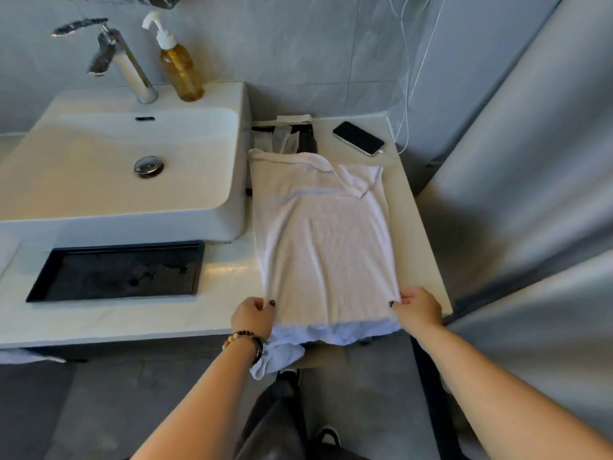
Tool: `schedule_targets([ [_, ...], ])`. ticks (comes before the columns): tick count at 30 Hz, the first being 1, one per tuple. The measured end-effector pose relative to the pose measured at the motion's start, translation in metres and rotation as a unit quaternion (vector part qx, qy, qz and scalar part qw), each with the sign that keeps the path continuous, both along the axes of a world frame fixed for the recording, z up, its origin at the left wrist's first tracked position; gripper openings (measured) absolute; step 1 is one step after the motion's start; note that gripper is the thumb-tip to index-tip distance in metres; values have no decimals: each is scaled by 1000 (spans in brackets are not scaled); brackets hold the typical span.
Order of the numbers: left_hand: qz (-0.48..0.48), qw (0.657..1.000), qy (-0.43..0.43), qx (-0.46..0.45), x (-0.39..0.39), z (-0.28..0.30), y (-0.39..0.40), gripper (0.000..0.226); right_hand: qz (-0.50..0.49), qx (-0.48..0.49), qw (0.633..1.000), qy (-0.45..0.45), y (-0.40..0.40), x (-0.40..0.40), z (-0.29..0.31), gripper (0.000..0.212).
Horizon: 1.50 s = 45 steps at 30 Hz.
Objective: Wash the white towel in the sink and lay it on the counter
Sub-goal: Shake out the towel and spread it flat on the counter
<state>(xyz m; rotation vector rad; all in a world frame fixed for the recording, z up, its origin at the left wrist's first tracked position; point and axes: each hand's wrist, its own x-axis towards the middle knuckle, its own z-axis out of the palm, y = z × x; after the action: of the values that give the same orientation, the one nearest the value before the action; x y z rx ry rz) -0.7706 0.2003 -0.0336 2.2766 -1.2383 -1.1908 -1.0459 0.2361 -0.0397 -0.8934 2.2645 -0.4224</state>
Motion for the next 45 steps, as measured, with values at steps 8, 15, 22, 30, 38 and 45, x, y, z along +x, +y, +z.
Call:
schedule_targets([
  [8, 44, 999, -27, 15, 27, -12, 45, 13, -11, 1, 1000, 9, 38, -17, 4, 22],
  [15, 19, 989, -61, -136, 23, -7, 31, 25, 65, -55, 990, 109, 32, -14, -2, 40],
  [22, -404, 885, -195, -123, -2, -14, 14, 58, 356, 11, 918, 173, 19, 9, -1, 50],
  [30, -347, 914, -132, -160, -22, 5, -51, 48, 157, -49, 986, -5, -71, 13, 30, 28],
  [38, -323, 935, 9, -146, -64, 23, -171, 54, -261, -103, 873, -400, -191, 16, 23, 25],
  [45, -275, 952, 16, -133, -64, 14, -247, 72, -378, -58, 831, -404, -250, 11, 18, 10],
])
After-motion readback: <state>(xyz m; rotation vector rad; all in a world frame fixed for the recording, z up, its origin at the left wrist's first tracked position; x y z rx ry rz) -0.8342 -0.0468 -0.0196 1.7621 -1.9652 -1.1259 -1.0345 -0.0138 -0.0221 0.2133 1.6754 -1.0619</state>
